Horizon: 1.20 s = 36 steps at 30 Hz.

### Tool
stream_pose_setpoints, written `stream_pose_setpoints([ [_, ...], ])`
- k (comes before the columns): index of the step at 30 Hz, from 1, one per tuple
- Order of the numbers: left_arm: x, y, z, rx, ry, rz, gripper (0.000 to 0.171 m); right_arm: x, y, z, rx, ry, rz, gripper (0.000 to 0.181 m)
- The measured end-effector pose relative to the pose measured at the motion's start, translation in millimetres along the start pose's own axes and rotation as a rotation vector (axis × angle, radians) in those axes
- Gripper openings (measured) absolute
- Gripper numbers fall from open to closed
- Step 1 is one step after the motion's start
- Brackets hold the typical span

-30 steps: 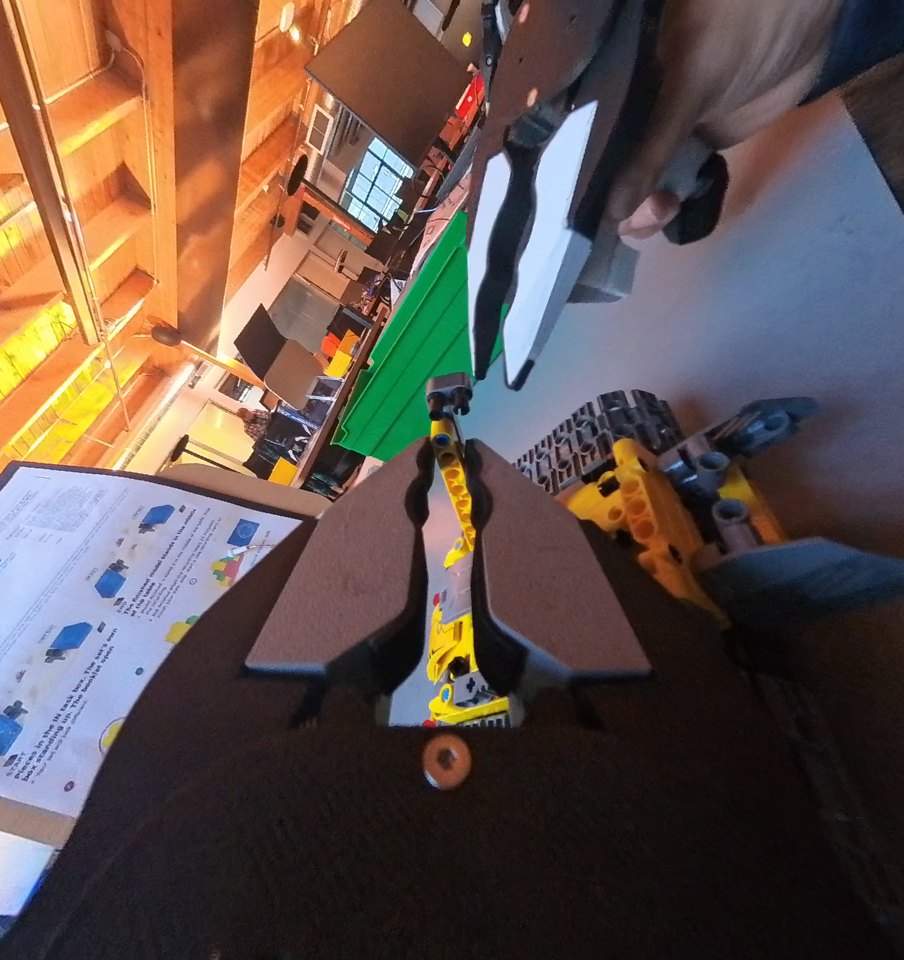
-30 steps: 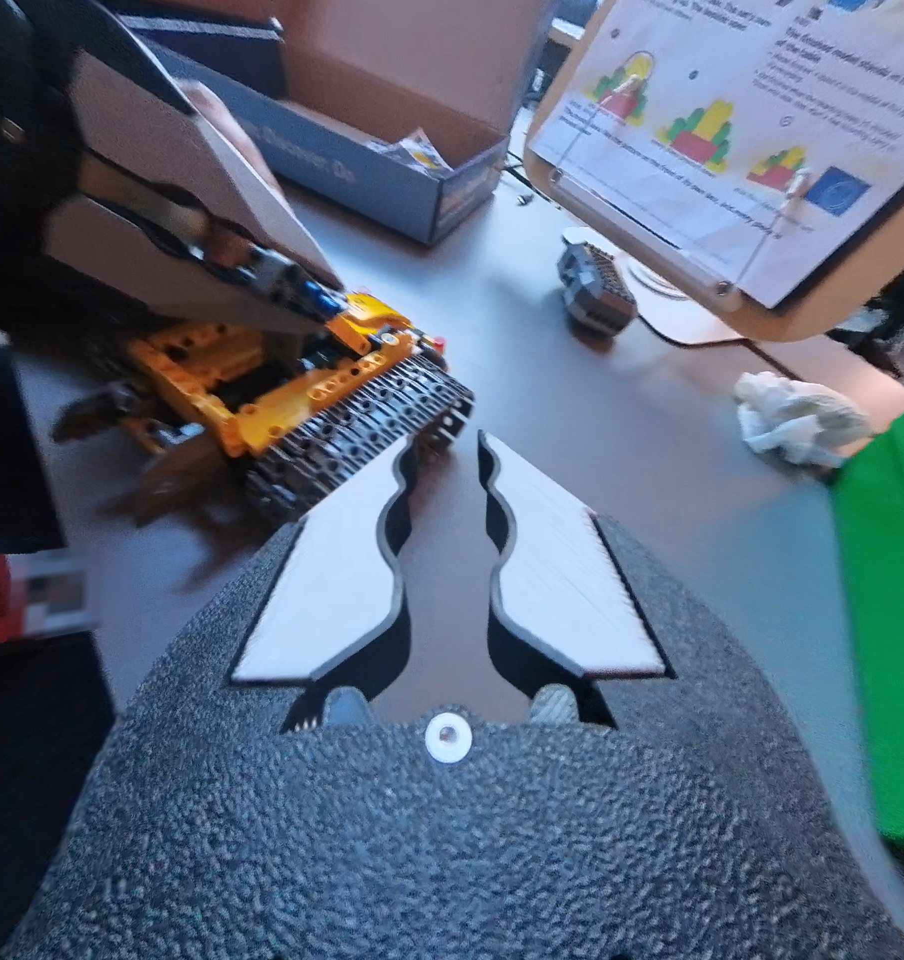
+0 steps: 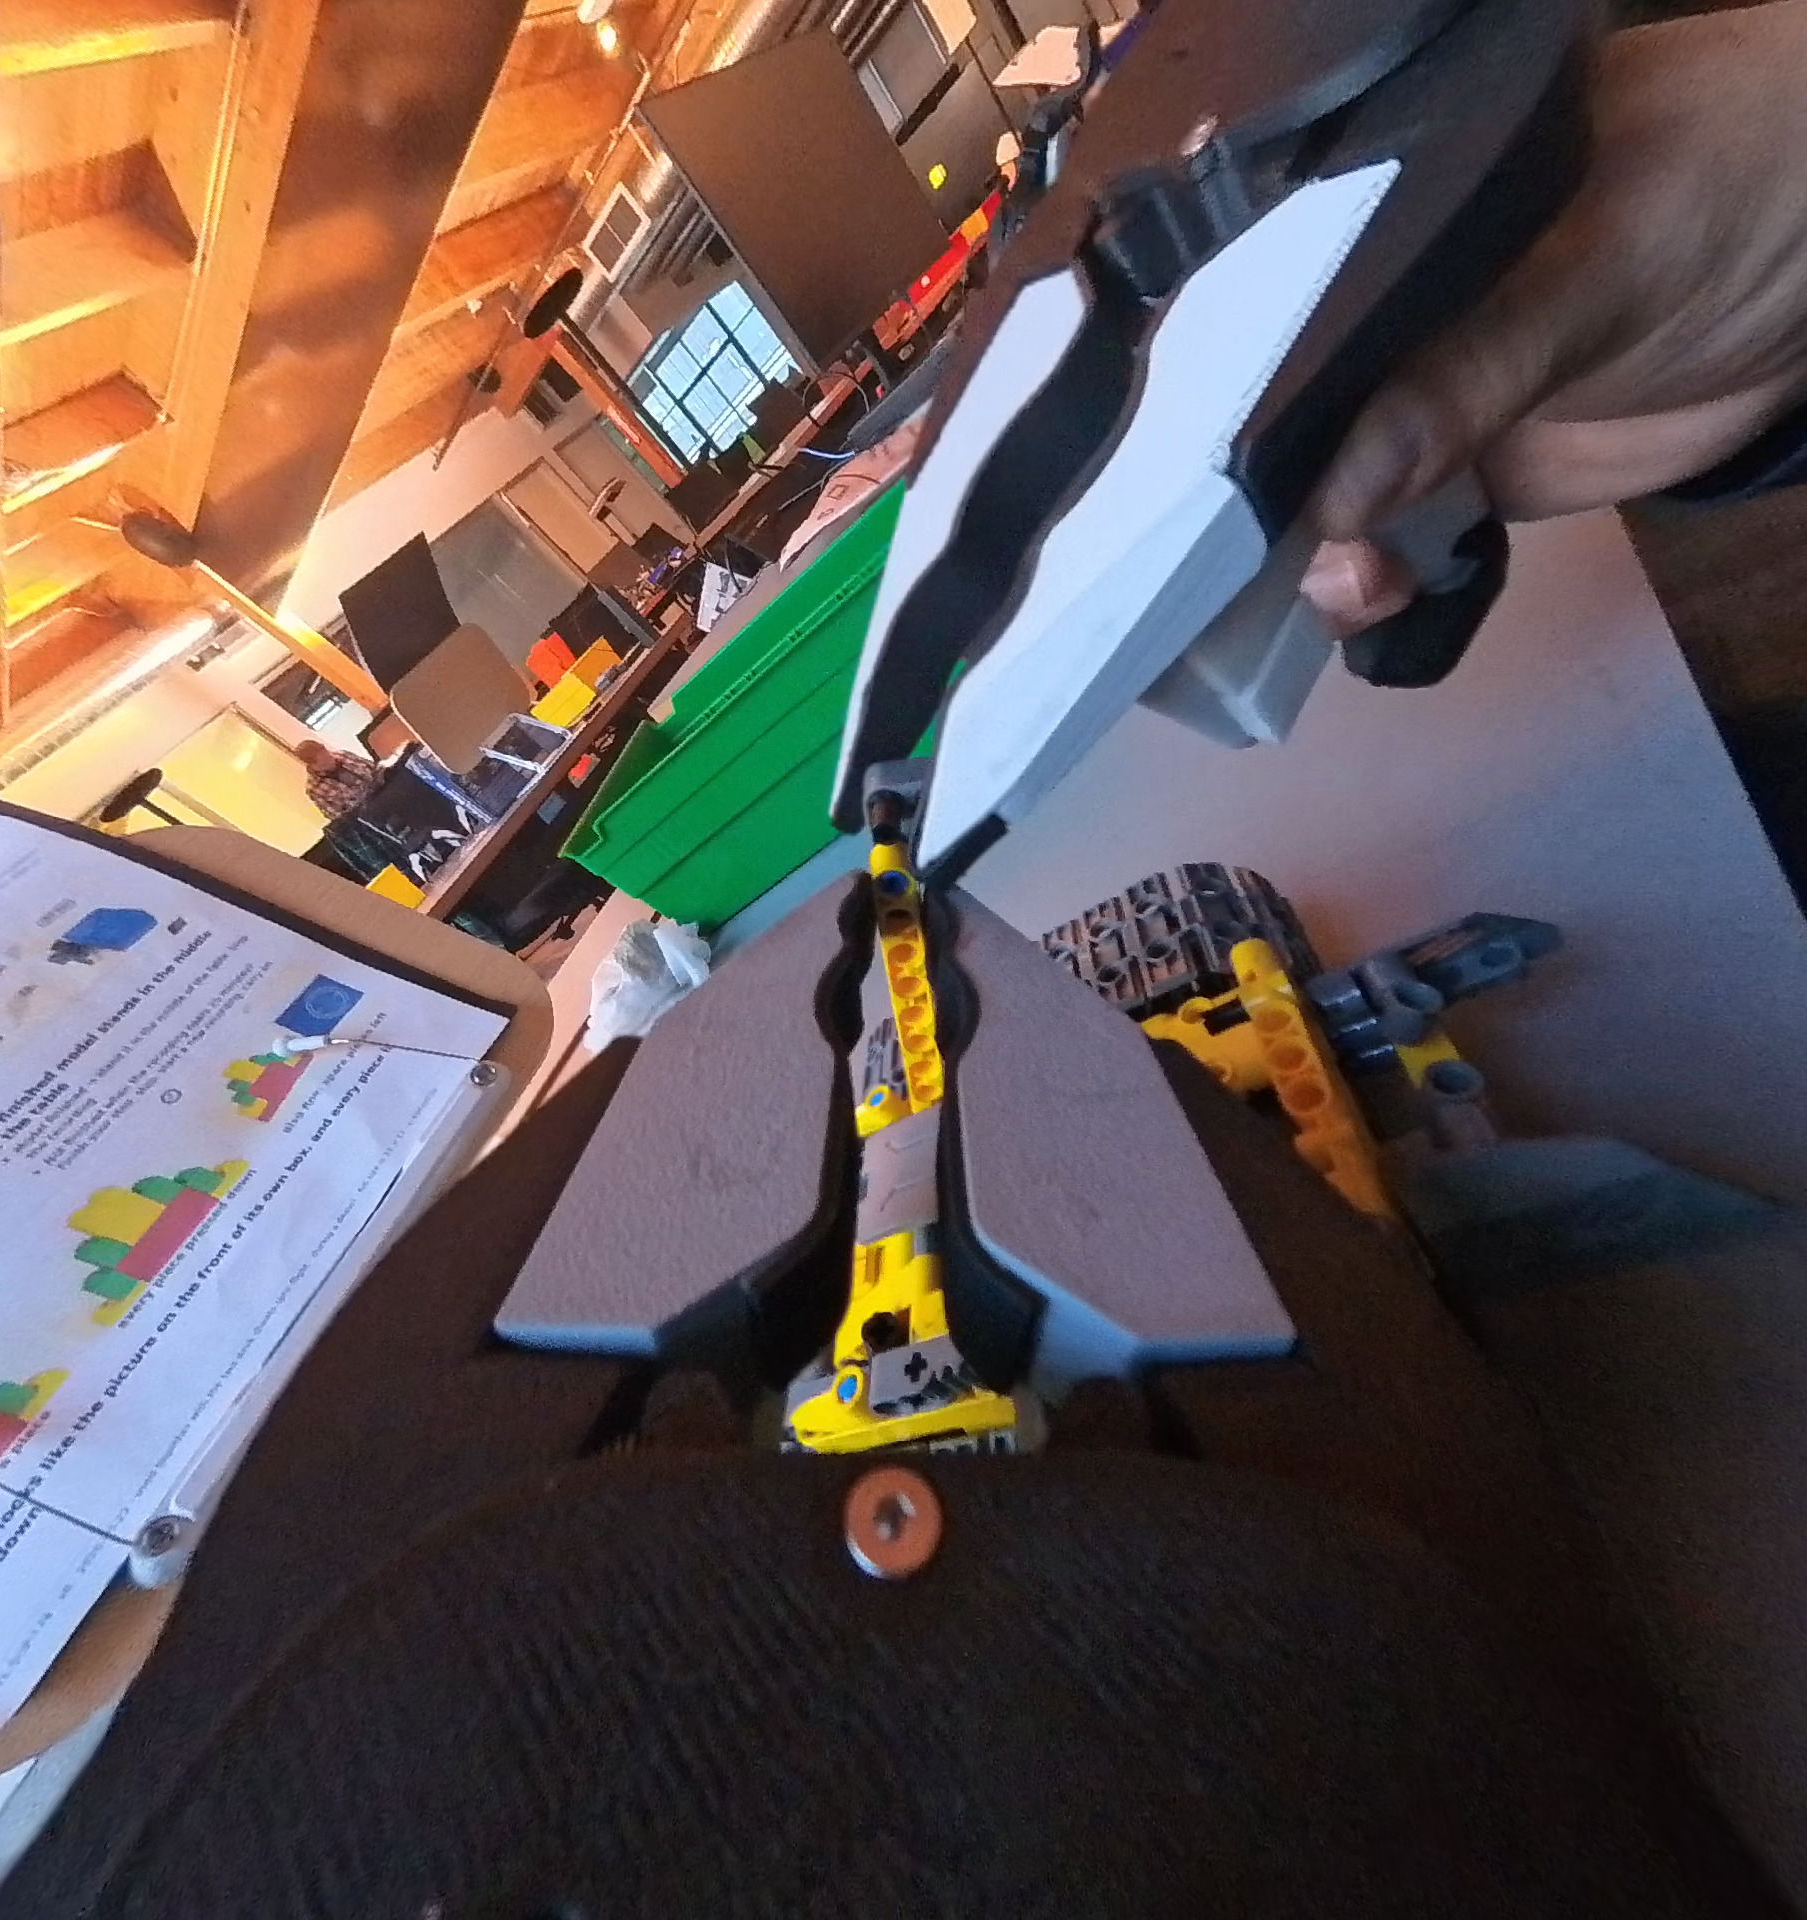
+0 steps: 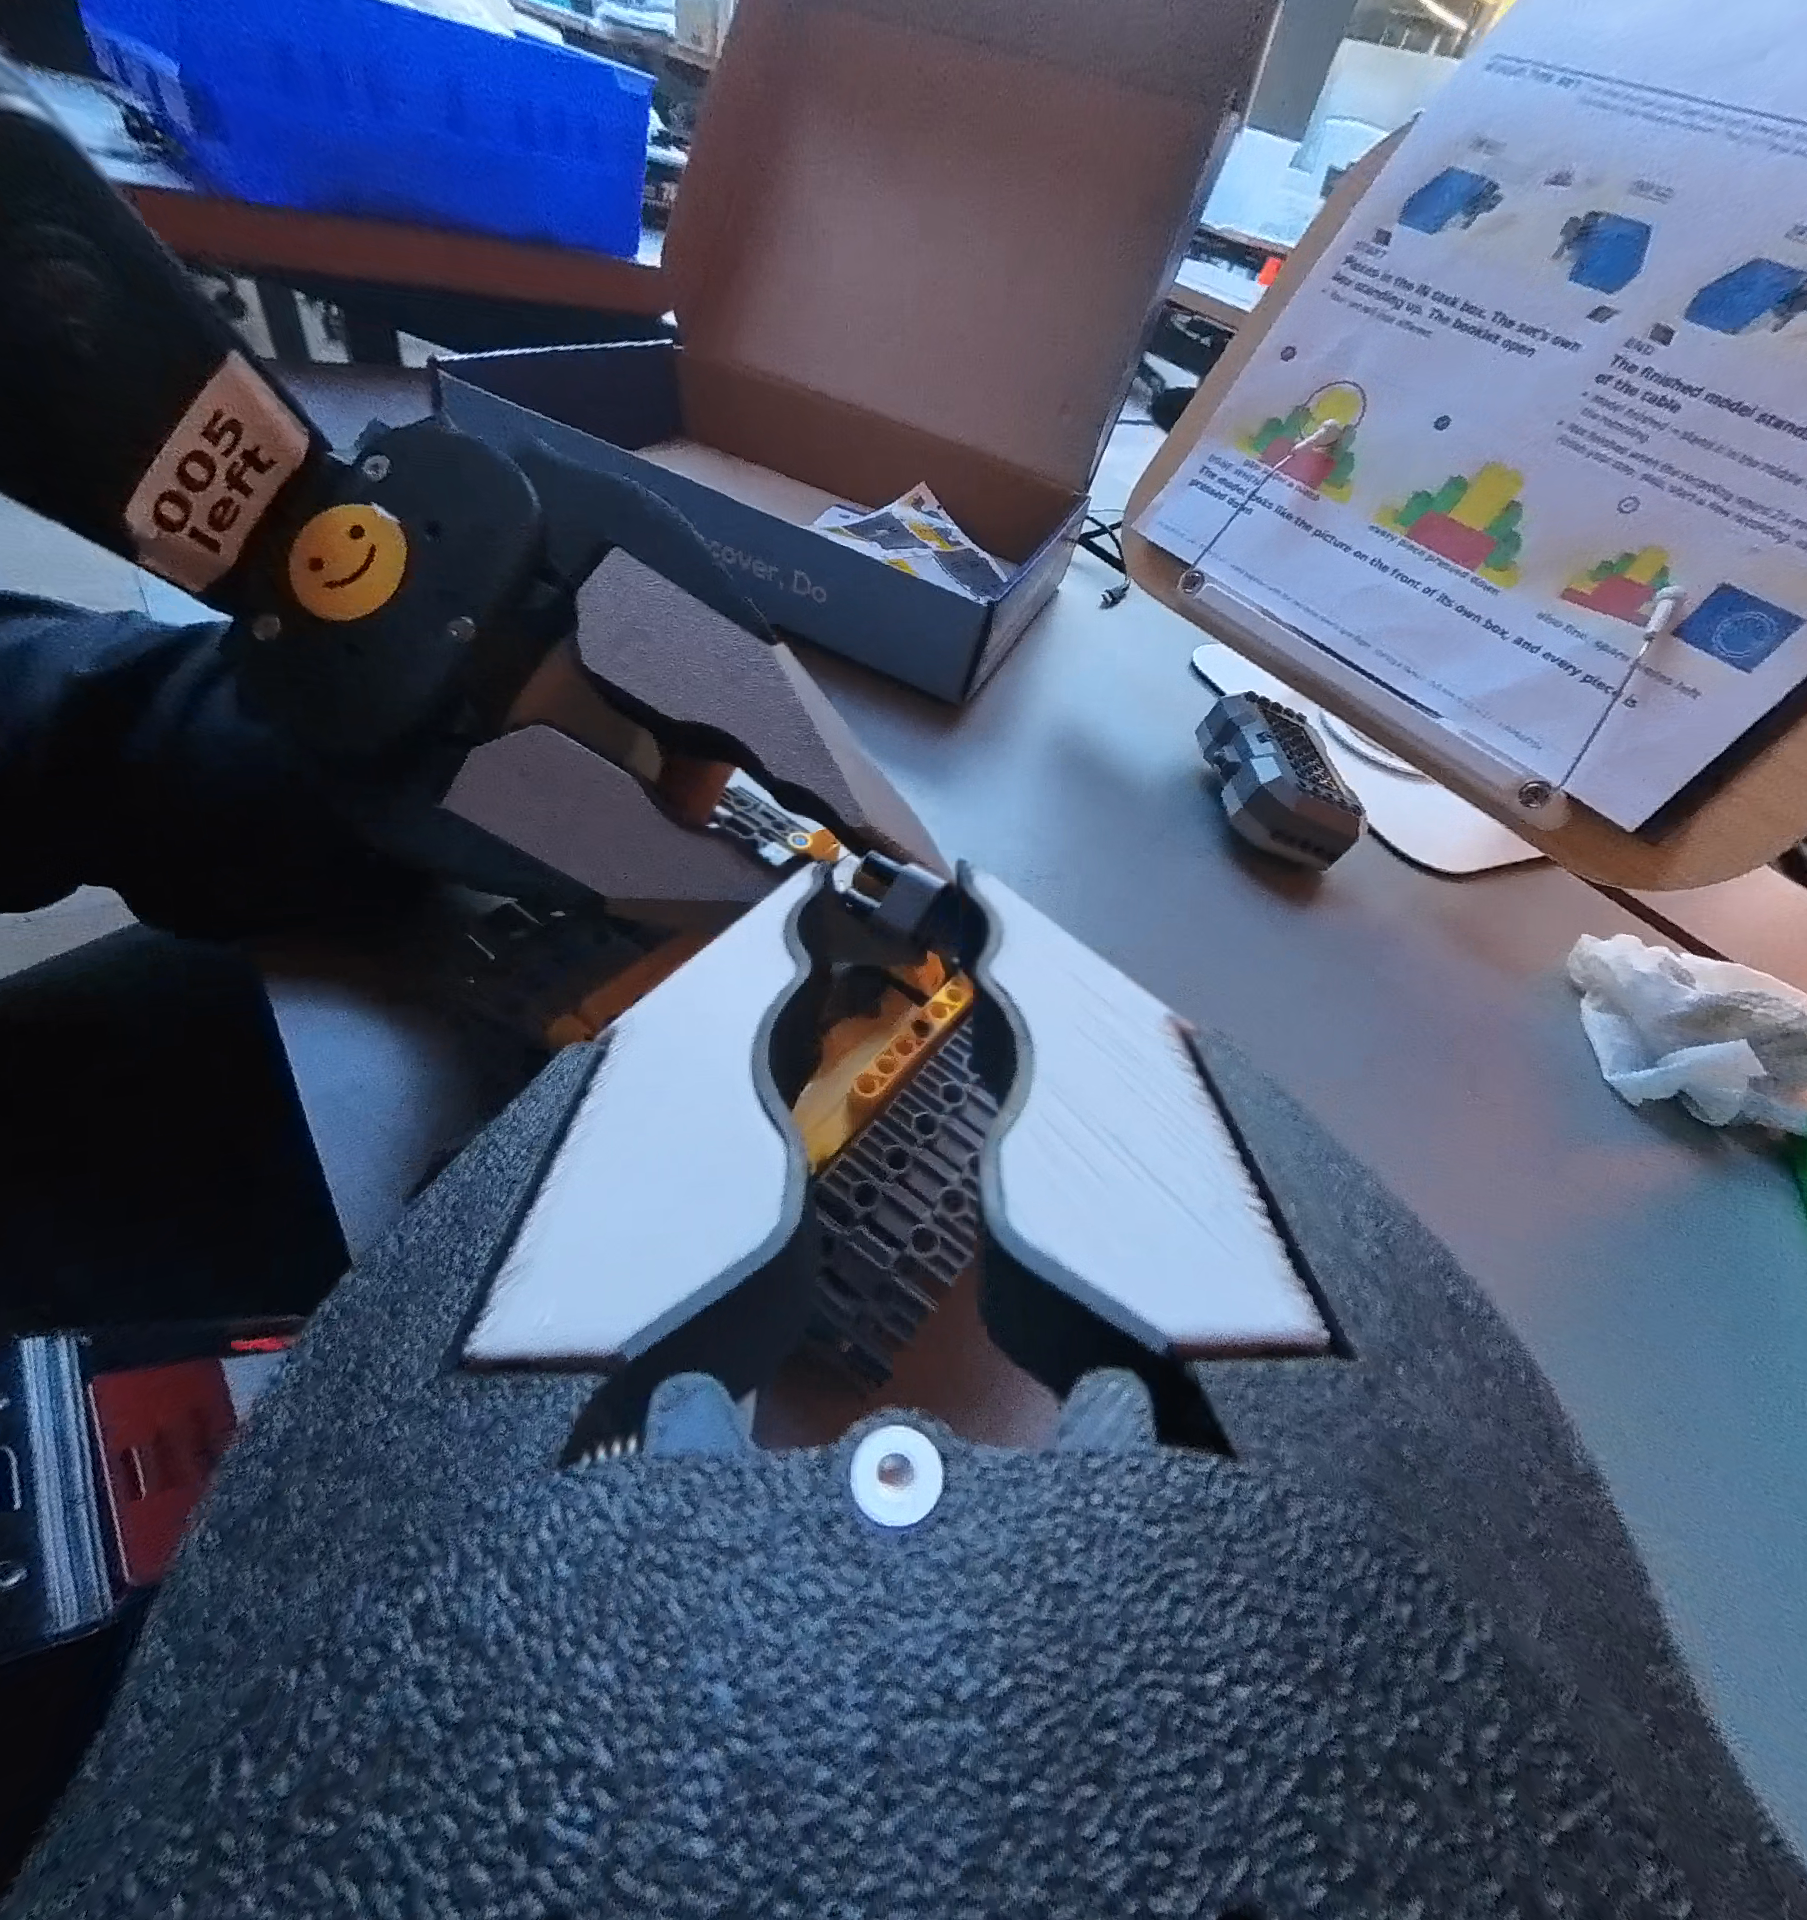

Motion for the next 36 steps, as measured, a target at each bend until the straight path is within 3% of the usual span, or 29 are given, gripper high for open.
stream_pose_setpoints([
  [7, -1.1, 0.2, -2.0, -0.003, 0.023, 0.016, 0.004, -1.7, -1.9, 0.5, -0.063, -0.012, -0.071, 0.023],
  [15, -1.8, -2.7, -1.6, -0.028, 0.069, 0.020, 0.005, -3.8, -1.6, 3.2, -0.074, 0.063, 0.166, 0.018],
  [18, 0.0, -6.6, -0.1, -0.066, 0.049, 0.035, 0.004, -5.2, 0.1, 7.2, 0.001, 0.045, 0.211, 0.016],
  [23, -0.4, -8.4, -0.1, -0.102, 0.044, 0.050, 0.005, -8.0, -4.6, 9.7, 0.194, 0.028, 0.101, 0.019],
  [29, -1.0, -6.9, 1.1, -0.110, 0.042, 0.070, 0.006, -5.4, -4.8, 7.4, 0.226, 0.085, 0.362, 0.016],
  [31, -2.1, -5.0, 1.1, -0.074, 0.059, 0.037, 0.005, -5.1, -7.1, 4.7, 0.209, 0.073, 0.283, 0.016],
  [36, -5.7, -4.6, 0.9, -0.055, 0.092, 0.005, 0.005, -13.2, -8.7, 2.5, 0.121, -0.094, -0.116, 0.018],
])
Point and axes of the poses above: each gripper's, where its closed fingertips meet, z back along the fingers, x out of its top, y = z × x across the jaws, the point moved 3 cm from there along z, back along the fingers, and after that the axes turned 7 degrees about -y, right-handed, at the moved point
